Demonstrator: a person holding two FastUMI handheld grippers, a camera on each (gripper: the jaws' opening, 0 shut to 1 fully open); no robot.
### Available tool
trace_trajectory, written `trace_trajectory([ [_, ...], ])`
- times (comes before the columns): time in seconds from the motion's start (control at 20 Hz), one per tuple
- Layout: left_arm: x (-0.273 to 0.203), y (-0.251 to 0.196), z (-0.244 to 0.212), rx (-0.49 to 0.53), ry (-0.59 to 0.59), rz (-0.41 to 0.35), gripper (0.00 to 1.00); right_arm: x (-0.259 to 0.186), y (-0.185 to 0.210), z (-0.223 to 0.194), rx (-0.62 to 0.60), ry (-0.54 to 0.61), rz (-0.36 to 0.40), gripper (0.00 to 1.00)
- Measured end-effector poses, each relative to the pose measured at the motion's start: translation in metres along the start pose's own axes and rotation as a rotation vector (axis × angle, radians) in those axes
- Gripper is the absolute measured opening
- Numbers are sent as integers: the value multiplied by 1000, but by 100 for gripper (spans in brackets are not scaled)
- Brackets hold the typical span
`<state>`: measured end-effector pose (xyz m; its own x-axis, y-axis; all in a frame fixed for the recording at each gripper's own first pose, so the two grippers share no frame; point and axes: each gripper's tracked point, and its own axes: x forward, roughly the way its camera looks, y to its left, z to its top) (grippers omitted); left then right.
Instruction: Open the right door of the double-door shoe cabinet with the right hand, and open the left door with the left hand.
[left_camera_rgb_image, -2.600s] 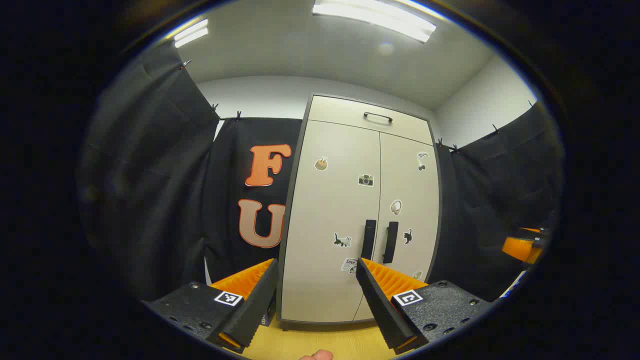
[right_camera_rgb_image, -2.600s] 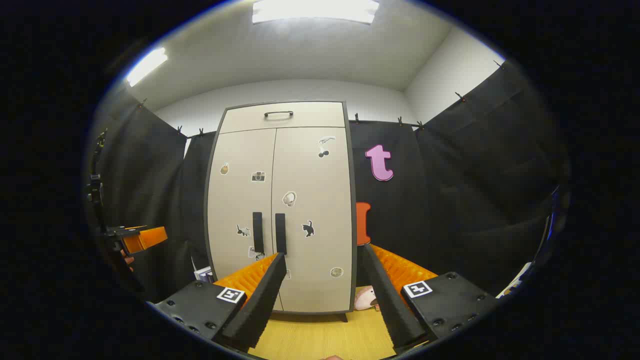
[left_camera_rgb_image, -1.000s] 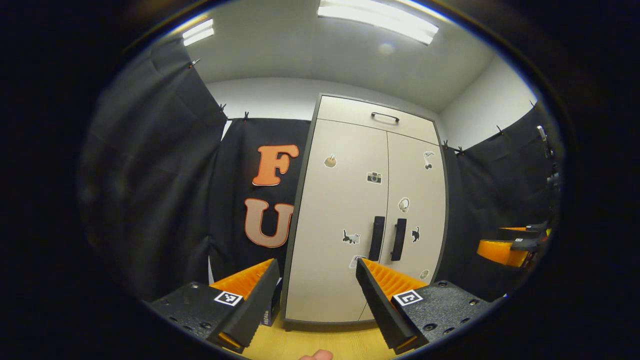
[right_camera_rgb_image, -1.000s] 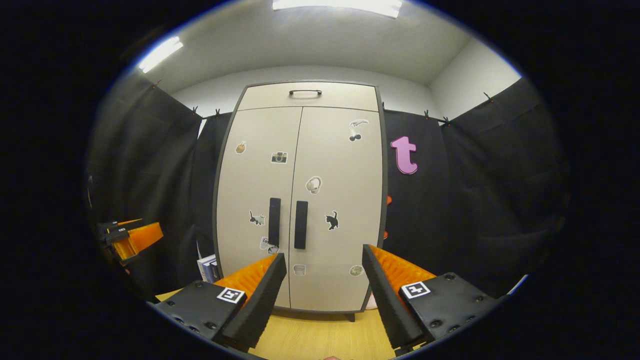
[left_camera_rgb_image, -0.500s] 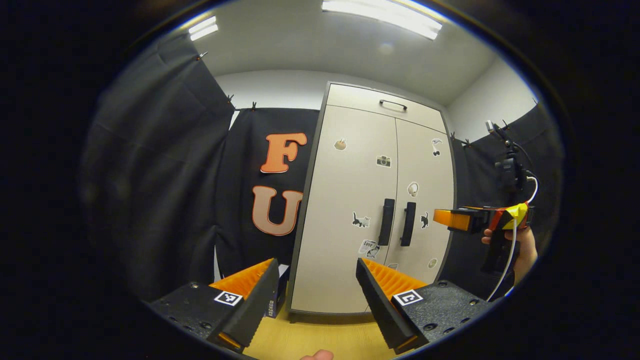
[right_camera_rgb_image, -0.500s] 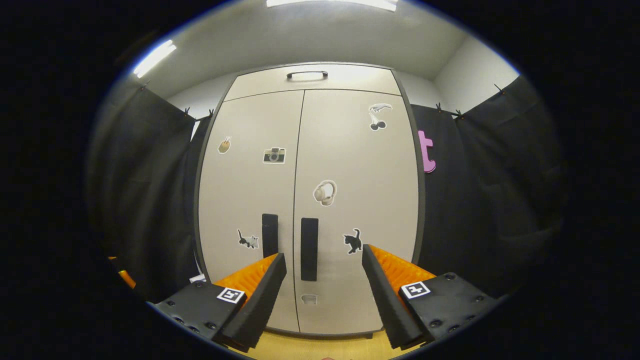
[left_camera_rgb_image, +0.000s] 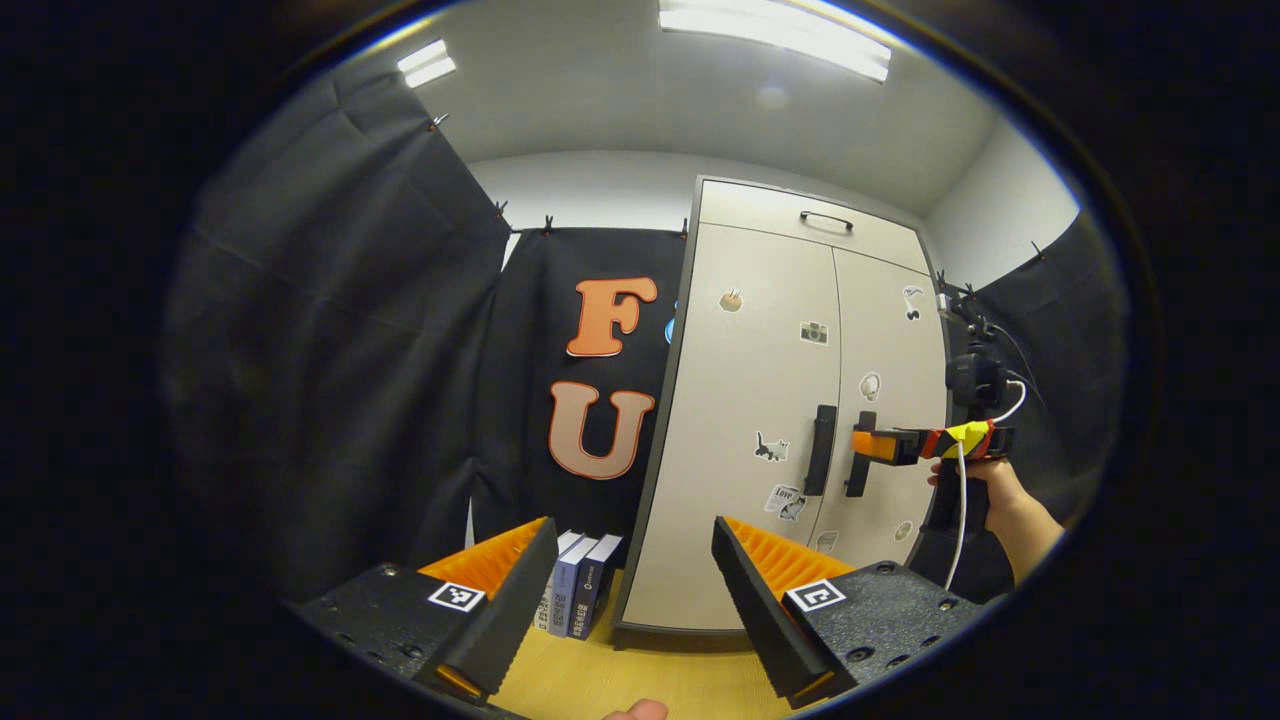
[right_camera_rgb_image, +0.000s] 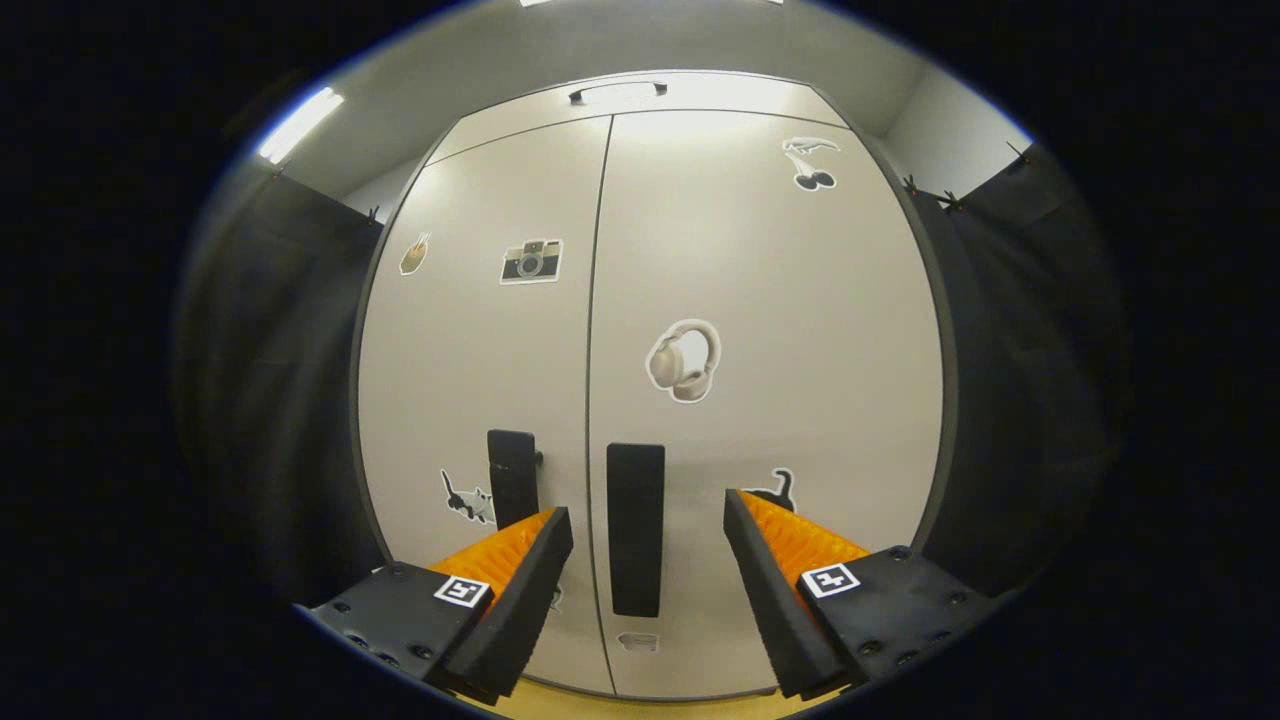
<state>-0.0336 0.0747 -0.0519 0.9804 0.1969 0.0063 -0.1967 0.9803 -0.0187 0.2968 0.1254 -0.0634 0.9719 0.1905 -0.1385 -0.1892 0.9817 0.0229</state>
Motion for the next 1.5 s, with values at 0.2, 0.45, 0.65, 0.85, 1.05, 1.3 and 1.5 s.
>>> trace_trajectory([
  [0.2, -3, 2, -2, -6, -1, 4, 94, 19, -7, -3, 23, -3, -32, 91],
  [0.45, 0, 8, -2, 13, -11, 17, 94, 36, -9, -2, -7, -14, -73, 79],
  [0.65, 1, 8, -1, 40, -18, 20, 94, 33, 3, -7, -22, -24, -38, 55],
  [0.85, -3, 1, 6, 74, -42, 11, 92, 34, 1, -10, 0, -17, -10, 35],
  [1.05, -10, -12, 6, 6, -31, -27, 94, 31, 2, -13, 44, 26, 3, 28],
  [1.3, -14, -13, 5, 7, -27, -16, 92, 7, 2, -13, 46, 64, 57, 28],
  [1.5, -17, -22, 6, 15, -29, -1, 94, -26, -3, -10, 21, 71, 125, 28],
])
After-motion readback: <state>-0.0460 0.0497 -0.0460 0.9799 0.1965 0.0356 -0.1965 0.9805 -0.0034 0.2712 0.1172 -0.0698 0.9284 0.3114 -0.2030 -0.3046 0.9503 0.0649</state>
